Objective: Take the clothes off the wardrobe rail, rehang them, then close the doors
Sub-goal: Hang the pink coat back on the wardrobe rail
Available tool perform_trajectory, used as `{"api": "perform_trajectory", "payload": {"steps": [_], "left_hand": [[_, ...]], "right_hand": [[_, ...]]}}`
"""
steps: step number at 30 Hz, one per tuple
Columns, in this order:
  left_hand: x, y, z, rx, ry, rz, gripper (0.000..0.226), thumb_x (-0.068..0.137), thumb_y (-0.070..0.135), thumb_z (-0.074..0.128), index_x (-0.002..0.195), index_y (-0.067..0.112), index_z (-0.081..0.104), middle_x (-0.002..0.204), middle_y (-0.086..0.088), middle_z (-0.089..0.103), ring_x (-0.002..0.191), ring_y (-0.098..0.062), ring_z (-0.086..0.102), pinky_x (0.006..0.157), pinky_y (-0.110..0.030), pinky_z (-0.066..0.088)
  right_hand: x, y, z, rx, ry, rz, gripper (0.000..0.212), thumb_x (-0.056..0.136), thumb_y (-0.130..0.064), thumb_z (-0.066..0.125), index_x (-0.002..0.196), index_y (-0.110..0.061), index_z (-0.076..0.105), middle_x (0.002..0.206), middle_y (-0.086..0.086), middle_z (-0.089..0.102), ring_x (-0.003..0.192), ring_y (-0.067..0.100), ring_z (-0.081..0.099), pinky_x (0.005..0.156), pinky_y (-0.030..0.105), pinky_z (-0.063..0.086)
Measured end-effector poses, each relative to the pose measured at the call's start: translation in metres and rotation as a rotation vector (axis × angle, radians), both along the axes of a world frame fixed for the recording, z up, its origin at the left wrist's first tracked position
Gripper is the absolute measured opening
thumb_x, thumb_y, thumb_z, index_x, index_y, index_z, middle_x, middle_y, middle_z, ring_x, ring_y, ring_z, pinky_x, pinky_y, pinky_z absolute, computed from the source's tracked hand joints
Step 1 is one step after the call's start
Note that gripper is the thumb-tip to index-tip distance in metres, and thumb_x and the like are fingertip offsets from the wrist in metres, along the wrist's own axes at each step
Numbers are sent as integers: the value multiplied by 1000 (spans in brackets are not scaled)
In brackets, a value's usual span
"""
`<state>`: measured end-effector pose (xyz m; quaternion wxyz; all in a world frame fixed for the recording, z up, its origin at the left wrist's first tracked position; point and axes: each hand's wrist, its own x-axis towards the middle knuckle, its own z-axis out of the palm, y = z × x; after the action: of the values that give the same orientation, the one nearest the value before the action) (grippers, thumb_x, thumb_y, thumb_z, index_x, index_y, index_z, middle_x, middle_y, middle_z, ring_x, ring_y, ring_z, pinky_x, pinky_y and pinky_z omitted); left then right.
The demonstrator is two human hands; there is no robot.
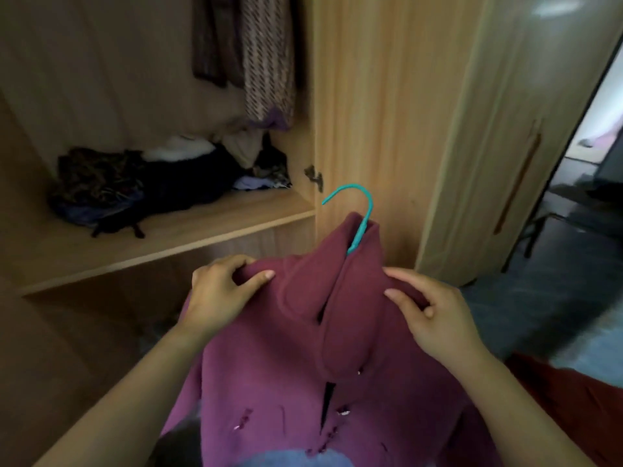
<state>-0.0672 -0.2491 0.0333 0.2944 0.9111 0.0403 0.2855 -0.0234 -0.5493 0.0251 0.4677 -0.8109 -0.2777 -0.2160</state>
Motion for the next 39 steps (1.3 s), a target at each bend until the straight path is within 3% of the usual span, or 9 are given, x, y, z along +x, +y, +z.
{"api": "perform_trajectory", "payload": {"steps": [6, 11, 17, 20, 25, 30, 33, 36, 39], "left_hand": [[75, 103, 49, -65, -93, 42, 35, 72, 72, 46, 86, 43, 62, 95, 16, 63, 98, -11, 58, 92, -44, 46], [162, 164, 107, -89, -173, 42, 41, 73, 70, 43, 82, 36, 62, 88, 15, 64, 91, -7, 59, 89, -38, 46], [260, 228, 213, -15, -379, 34, 38, 79, 60, 51, 76, 24, 60, 84, 10, 62, 85, -7, 58, 81, -21, 42], [295, 252, 276, -20, -434, -24, 26, 94, 44, 46, 89, 26, 63, 93, 13, 63, 91, -3, 57, 77, -3, 36], [332, 262, 374, -115, -468, -357, 33, 95, 36, 38, 113, 22, 61, 98, 15, 61, 82, 15, 56, 73, 2, 37], [385, 295, 411, 43, -360, -409, 47, 70, 57, 63, 115, 44, 56, 114, 21, 61, 97, 12, 56, 80, 1, 39], [424, 327, 419, 71, -429, -387, 49, 60, 62, 71, 106, 50, 59, 110, 20, 65, 98, 7, 60, 88, -14, 44], [457, 349, 427, -33, -462, -524, 40, 65, 43, 76, 101, 28, 67, 98, 6, 72, 91, -10, 67, 86, -27, 52], [470, 360, 446, -201, -470, -670, 13, 80, 8, 70, 91, 15, 68, 77, 5, 71, 71, -5, 63, 71, -18, 51]], "right_hand": [[91, 99, 55, 64, -166, 8, 30, 83, -16, 67, 109, -31, 67, 100, -27, 61, 88, -16, 56, 67, 2, 40], [186, 167, 118, 106, -254, 2, 32, 82, -12, 70, 106, -33, 68, 95, -17, 68, 52, -14, 50, 48, 3, 32], [287, 233, 218, 137, -400, -59, 30, 82, -18, 69, 105, -38, 67, 48, -32, 47, 41, -4, 47, 44, 5, 30], [326, 265, 274, 138, -482, -76, 29, 83, -22, 68, 105, -41, 66, 51, -38, 46, 41, -2, 47, 42, 9, 30], [374, 326, 353, 134, -602, -106, 27, 83, -28, 67, 104, -45, 65, 47, -30, 47, 48, -5, 49, 48, 14, 27], [409, 372, 399, 148, -724, -167, 27, 82, -27, 67, 105, -42, 67, 72, -23, 57, 45, -6, 44, 62, 20, 33], [428, 393, 413, 105, -751, -219, 28, 82, -27, 68, 105, -43, 67, 89, -20, 68, 54, -13, 48, 61, 18, 35], [439, 412, 424, 59, -801, -253, 30, 81, -26, 69, 106, -43, 67, 103, -19, 68, 78, -8, 58, 70, 17, 42], [441, 421, 444, -31, -827, -275, 30, 81, -31, 69, 108, -43, 66, 100, -23, 67, 85, -4, 59, 76, 15, 43]]}}
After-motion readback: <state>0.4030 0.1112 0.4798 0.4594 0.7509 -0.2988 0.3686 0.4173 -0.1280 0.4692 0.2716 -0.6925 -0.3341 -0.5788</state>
